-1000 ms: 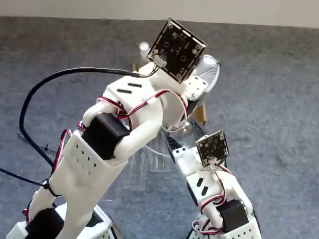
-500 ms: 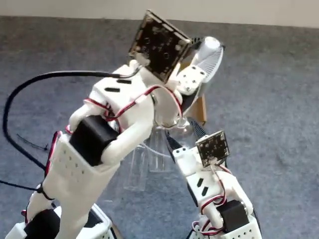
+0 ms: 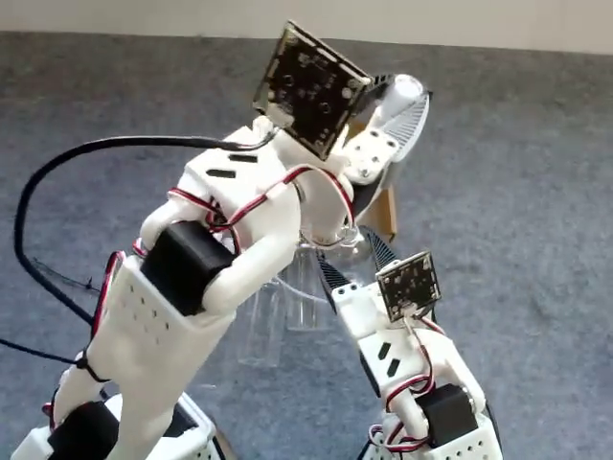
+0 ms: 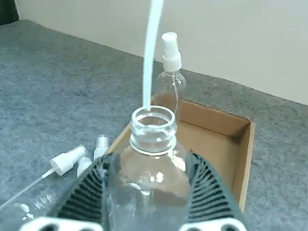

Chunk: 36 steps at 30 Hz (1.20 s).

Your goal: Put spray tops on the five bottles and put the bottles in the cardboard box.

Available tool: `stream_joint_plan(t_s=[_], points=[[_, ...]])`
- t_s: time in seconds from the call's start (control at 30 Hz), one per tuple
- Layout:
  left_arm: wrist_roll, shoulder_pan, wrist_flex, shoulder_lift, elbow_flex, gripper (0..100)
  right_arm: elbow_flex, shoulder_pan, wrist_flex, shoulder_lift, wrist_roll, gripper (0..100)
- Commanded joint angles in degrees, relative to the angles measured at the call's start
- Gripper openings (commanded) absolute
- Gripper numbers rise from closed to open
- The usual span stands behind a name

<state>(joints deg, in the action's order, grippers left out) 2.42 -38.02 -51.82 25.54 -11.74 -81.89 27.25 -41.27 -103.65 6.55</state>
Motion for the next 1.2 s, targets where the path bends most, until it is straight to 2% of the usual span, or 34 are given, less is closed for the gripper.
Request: stream_joint_plan(t_s=[0.0,0.27,0.5,0.6,0.73,0.83,1.03,1.17], points=[[0.4,-0.7,1.9,1.2,2.6,1,0.5,0.0,0.0,-0.9,-0.5,0.4],[0.4,-0.5,1.5,1.2,4.2,1,0.4,0.0,0.0,-1.0,-0.5,0.4],[0.4,-0.1,-11.4,1.3,4.7,1,0.4,0.0,0.0,-1.0,-0.5,0.4],[0.4,2.5,-17.6,1.3,4.7,1,0.5,0.0,0.0,-1.0,-0.5,0.4],[0.2,6.7,-20.4,1.3,4.8,1,0.5,0.0,0.0,-1.0,-0.5,0.4],[0.0,7.1,-21.2,1.3,6.0,2,0.5,0.0,0.0,-1.0,-0.5,0.4],[0.1,6.7,-20.9,1.7,11.1,15,0.5,0.0,0.0,-1.0,-0.5,0.4],[0.0,6.9,-20.8,5.8,12.4,16,0.4,0.0,0.0,-1.0,-0.5,0.4]])
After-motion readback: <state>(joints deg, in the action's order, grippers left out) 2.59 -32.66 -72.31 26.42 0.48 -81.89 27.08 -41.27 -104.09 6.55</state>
